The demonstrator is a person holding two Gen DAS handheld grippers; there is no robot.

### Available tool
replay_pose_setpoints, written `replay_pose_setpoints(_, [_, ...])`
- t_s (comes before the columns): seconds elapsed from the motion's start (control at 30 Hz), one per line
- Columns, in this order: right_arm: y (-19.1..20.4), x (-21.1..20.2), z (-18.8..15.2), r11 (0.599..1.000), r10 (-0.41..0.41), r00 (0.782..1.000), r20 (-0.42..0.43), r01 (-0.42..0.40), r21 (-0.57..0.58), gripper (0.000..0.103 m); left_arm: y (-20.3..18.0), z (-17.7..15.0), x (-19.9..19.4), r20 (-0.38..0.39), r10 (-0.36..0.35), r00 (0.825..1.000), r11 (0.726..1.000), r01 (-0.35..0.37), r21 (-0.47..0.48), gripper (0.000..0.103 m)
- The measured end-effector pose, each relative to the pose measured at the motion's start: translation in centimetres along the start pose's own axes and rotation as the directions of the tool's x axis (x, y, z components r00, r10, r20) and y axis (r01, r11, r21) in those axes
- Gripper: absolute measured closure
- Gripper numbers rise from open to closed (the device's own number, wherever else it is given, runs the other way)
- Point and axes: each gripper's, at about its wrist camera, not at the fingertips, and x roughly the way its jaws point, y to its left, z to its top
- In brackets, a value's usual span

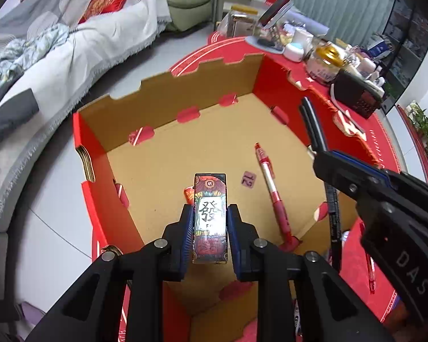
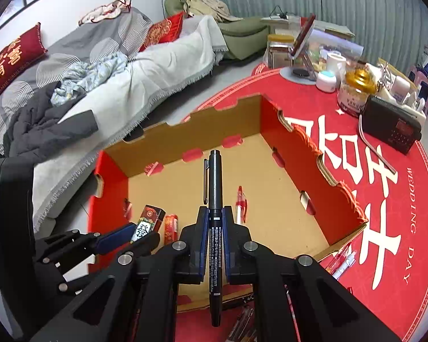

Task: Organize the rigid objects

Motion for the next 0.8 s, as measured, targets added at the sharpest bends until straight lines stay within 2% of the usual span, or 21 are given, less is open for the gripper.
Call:
replay_pose_setpoints(0.17, [-0.4, 1.1, -0.1, 1.000, -0.001, 1.000, -0.022, 0.001, -0.004, 0.093, -0.1, 0.2, 0.5, 0.010, 0.015, 1.000, 1.000, -0.015, 0.015, 0.078])
replay_pose_setpoints(0.8, [-0.3, 4.8, 1.4, 1.000, 0.001, 0.998, -0.059, -0.002, -0.015, 0.093, 0.9, 1.9, 3.0, -0.034, 0.025, 0.999, 1.000, -0.026, -0.010, 0.078])
